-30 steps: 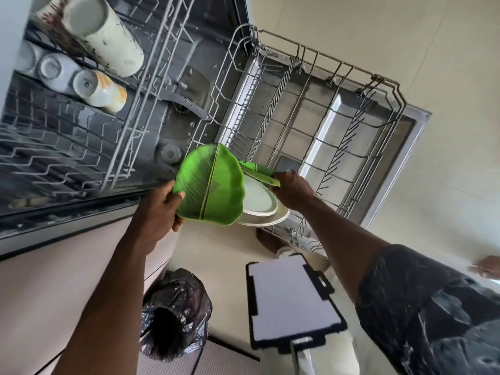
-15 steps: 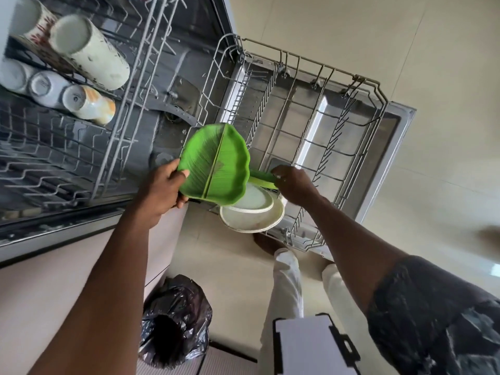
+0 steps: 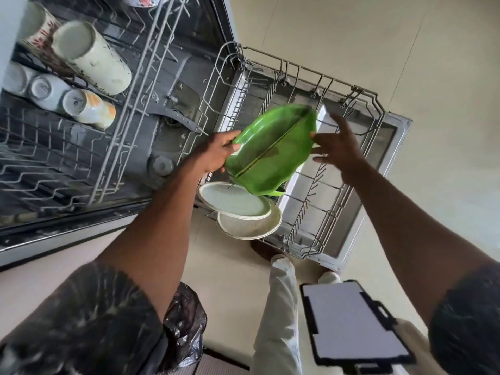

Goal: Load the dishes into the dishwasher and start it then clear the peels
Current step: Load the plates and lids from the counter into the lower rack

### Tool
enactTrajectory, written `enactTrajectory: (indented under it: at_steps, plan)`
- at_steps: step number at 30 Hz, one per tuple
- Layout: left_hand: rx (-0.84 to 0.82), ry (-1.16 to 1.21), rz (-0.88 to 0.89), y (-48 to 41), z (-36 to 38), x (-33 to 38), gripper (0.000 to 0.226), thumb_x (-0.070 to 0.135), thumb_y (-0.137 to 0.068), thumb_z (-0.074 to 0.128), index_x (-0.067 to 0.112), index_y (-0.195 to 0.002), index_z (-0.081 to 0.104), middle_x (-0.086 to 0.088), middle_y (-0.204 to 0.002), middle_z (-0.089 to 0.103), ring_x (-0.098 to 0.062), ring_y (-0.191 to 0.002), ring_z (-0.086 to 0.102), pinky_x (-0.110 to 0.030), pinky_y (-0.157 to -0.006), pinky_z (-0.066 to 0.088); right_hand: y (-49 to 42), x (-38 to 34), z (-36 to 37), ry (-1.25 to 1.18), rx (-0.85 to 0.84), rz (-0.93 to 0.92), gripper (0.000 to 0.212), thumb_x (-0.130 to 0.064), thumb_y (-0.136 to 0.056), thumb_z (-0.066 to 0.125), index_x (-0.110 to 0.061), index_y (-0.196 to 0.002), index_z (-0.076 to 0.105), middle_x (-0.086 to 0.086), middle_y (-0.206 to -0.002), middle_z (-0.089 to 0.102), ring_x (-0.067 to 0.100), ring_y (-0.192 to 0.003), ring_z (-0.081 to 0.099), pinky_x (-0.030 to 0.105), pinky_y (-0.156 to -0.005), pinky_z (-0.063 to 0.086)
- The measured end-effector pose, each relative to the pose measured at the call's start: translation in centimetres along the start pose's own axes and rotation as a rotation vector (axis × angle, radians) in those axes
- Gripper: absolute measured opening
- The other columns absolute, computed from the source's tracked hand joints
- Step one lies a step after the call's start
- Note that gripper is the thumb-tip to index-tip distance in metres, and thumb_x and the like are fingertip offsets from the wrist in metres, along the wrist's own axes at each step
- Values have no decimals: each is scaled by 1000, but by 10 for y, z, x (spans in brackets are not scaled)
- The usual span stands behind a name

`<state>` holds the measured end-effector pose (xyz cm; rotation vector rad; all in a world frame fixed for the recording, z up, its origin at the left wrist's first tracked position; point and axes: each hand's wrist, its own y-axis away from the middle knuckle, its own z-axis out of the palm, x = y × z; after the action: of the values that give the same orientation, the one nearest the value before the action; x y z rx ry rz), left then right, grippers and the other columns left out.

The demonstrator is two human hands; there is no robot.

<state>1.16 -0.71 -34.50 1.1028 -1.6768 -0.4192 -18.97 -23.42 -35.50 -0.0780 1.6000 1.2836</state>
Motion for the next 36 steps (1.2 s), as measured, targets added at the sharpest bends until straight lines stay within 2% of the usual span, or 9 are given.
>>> enactTrajectory:
  at_steps: [2,5,11,14,18,23,27,32,36]
  plan:
    - [-74,-97,58,-19,-10,7,50,24,-104,52,34,-151,38,-9,-155,43,-30,-108,65,-47,-84,58,-2,-5,-16,43,-14,-14,76,-12,-84,73,-23,-149,37,8,-95,72,23,-70,70,37,-65,60]
    - [-98,-267,125,-42,-15,31,49,22,-106,48,31,-153,36,0,-157,30,-5,-71,51,-22,-63,44,1,-5,-29,67,11,1,57,3,-92,63,-20,-143,48,11,-81,71,25,-63,70,39,-63,62]
    - [-128,-442,169,-67,-15,54,47,18,-106,46,28,-151,41,-19,-151,46,-7,-48,33,-11,-33,32,9,15,-22,34,131,54,35,-4,-99,60,-9,-130,45,18,-71,65,20,-50,67,34,-54,59]
    - [8,-339,137,-75,-10,45,36,22,-105,51,24,-140,56,-17,-132,63,-9,-56,47,-18,-44,38,4,27,-9,-41,160,146,27,3,-97,57,-5,-122,52,15,-60,65,21,-46,66,32,-51,60]
    - [161,-187,-39,-73,2,18,42,22,-98,63,11,-138,55,-16,-140,56,-20,-106,60,-26,-81,43,3,45,15,-125,215,274,12,9,-95,55,7,-106,60,12,-54,66,19,-44,65,27,-46,57]
    - [179,-20,-303,-75,16,-25,46,7,-82,78,-4,-124,63,-20,-122,68,-28,-96,70,-38,-87,59,-6,72,35,-151,337,461,4,11,-94,57,15,-93,57,14,-45,61,20,-36,61,27,-38,53]
    - [138,-70,-399,-95,20,-66,35,8,-77,67,-1,-111,68,-18,-109,72,-29,-97,72,-44,-85,61,-10,84,43,-121,343,586,19,9,-95,58,14,-77,55,14,-41,57,18,-30,56,23,-31,45]
    - [95,-182,-436,-113,26,-93,38,11,-75,80,-1,-110,71,-14,-112,73,-25,-97,73,-37,-86,61,-19,95,45,-62,288,642,11,6,-96,60,16,-100,60,18,-54,60,18,-31,56,22,-32,45]
    - [154,-200,-421,-111,29,-80,32,11,-72,87,1,-101,75,-9,-99,75,-22,-88,73,-34,-81,62,-28,101,42,-30,279,645,12,3,-97,60,15,-100,60,13,-46,60,17,-33,57,24,-34,49]
